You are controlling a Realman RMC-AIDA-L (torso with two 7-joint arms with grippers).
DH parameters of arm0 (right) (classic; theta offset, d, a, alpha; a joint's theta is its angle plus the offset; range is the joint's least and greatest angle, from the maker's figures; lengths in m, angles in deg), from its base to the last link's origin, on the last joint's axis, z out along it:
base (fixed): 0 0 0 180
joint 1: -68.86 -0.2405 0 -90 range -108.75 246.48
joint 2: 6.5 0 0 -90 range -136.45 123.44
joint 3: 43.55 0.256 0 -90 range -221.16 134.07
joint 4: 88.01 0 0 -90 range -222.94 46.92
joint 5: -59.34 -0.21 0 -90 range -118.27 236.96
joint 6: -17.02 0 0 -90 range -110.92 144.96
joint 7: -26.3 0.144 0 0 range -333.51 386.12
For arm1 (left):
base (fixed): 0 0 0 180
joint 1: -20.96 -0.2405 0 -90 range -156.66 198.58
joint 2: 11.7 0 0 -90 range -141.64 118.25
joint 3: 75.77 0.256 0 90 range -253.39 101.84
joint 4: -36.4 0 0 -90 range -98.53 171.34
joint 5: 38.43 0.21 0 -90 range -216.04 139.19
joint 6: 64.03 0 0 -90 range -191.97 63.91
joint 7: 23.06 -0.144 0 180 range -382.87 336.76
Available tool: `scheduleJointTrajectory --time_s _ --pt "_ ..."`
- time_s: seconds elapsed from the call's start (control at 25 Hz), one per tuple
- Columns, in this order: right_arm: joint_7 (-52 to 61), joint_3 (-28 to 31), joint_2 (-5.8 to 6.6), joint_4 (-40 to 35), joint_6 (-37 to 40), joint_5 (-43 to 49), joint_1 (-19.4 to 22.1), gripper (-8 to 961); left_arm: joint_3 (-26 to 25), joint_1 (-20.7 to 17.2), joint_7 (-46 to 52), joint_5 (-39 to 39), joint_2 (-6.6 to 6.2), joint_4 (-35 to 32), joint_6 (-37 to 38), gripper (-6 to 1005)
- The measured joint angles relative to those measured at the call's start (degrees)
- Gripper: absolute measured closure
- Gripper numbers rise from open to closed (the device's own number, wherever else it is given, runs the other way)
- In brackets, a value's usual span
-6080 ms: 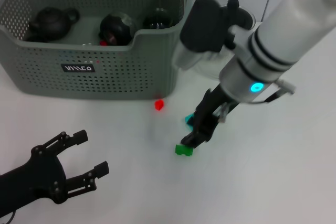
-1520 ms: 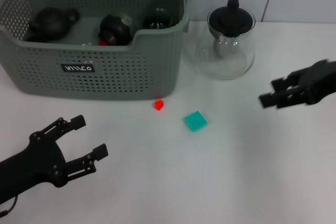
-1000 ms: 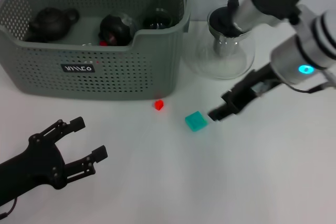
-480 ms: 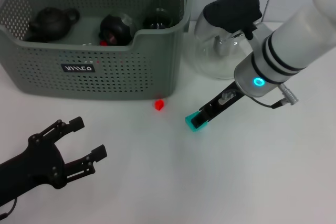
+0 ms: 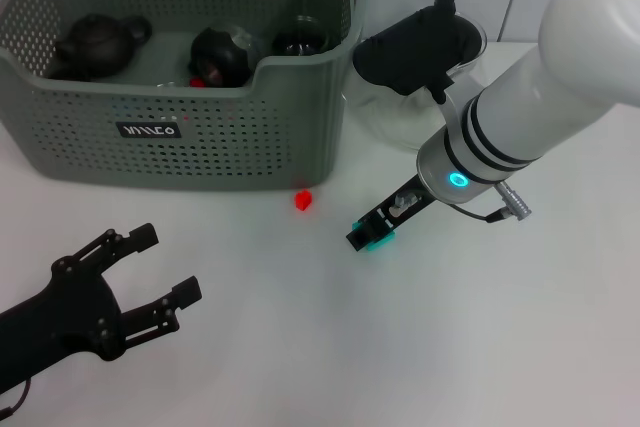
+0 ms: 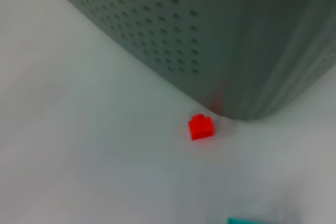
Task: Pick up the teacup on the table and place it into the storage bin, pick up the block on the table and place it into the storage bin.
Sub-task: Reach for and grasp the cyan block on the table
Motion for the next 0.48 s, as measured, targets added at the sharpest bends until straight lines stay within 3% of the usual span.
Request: scheduleJointTrajectory --time_s 0.48 --pt "0.2 -1.6 0.0 1.5 -2.9 -0.1 0.5 347 -0.1 -0.1 0.0 0.0 0.0 0.0 0.1 82"
